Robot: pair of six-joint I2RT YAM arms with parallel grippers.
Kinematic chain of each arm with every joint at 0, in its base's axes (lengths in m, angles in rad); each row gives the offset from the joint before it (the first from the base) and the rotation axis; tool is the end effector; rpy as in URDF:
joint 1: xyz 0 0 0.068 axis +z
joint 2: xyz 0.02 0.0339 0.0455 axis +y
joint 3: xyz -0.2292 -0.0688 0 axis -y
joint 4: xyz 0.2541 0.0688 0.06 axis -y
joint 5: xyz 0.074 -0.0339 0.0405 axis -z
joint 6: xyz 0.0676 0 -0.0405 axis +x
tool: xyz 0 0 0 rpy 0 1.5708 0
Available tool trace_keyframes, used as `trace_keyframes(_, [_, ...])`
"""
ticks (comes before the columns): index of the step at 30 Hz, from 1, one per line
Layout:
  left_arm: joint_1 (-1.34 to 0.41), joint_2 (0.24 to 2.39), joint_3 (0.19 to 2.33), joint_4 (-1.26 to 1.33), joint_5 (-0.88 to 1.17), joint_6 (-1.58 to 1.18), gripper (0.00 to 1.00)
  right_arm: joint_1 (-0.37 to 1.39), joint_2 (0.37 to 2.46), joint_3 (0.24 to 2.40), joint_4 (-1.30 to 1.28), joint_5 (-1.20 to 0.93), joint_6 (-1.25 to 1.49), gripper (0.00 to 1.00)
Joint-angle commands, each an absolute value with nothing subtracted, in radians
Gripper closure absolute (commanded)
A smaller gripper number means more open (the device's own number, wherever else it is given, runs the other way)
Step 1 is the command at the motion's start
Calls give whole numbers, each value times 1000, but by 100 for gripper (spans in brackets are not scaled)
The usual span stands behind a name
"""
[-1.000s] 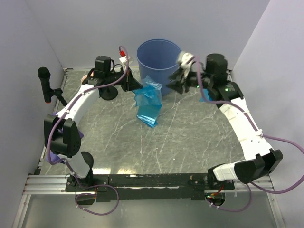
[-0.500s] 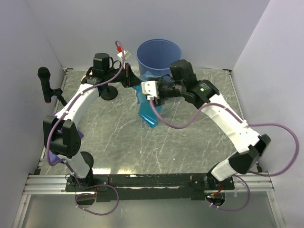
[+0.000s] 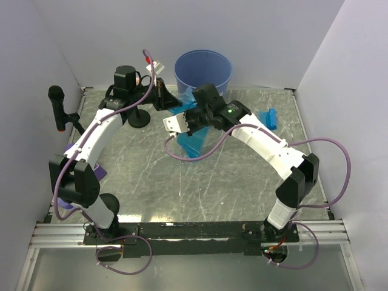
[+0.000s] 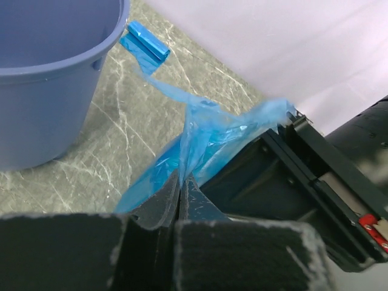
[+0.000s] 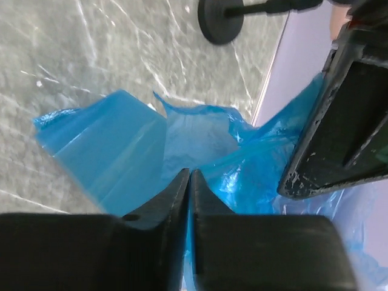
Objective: Put the trash bags into the trash bin
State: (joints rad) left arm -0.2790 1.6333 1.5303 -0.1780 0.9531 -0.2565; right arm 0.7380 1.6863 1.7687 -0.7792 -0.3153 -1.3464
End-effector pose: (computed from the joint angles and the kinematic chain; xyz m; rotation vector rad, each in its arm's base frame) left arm 0.3712 -0.1637 0.3444 0.7117 1.7736 -1.2414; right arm 0.2824 0.2851 0.3331 -2.0011 0.9777 0.0261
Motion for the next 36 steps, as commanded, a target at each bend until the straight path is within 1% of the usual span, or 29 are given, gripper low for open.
trace_keyframes(1, [-281,1603,1535,-176,973,-244,99,749,1618,1737,-686,-226,-1367,97])
trace_keyframes(2, [-278,1606,1540,-181,973,-238,99,749,1599,1718,-674,-235,-1362,100])
trace_keyframes(6, [-275,1621,1555,-186,968,-238,99,746,1517,1648,-650,-294,-1338,100])
trace_keyframes(10, [-270,1632,1568,-193,948,-232,99,738,1456,1626,-708,-383,-1305,100])
trace_keyframes(16, [-252,1637,1577,-235,897,-177,99,692,1368,1638,-932,-544,-1328,100])
trace_keyframes(19, [-242,1652,1597,-274,897,-143,100,654,1324,1612,-959,-584,-1315,100])
trace_keyframes(23, [-241,1657,1602,-264,913,-173,99,623,1330,1625,-936,-595,-1257,100])
trace_keyframes(24, [-241,1655,1597,-252,917,-193,99,624,1328,1612,-895,-592,-1226,90])
trace_keyframes(25, [-241,1652,1592,-238,922,-218,99,627,1325,1596,-829,-591,-1192,73])
trace_keyframes(26, [-241,1649,1586,-221,922,-250,99,635,1322,1574,-763,-591,-1162,63])
trace_keyframes(28, [-241,1646,1577,-198,913,-296,99,664,1333,1548,-646,-575,-1146,49])
trace_keyframes(31, [-242,1635,1574,-198,910,-327,99,712,1396,1580,-578,-543,-1137,40])
trace_keyframes(33, [-242,1628,1574,-206,900,-339,99,732,1440,1609,-568,-519,-1135,36])
trace_keyframes(36, [-242,1614,1562,-204,893,-357,99,778,1476,1588,-490,-415,-1178,33])
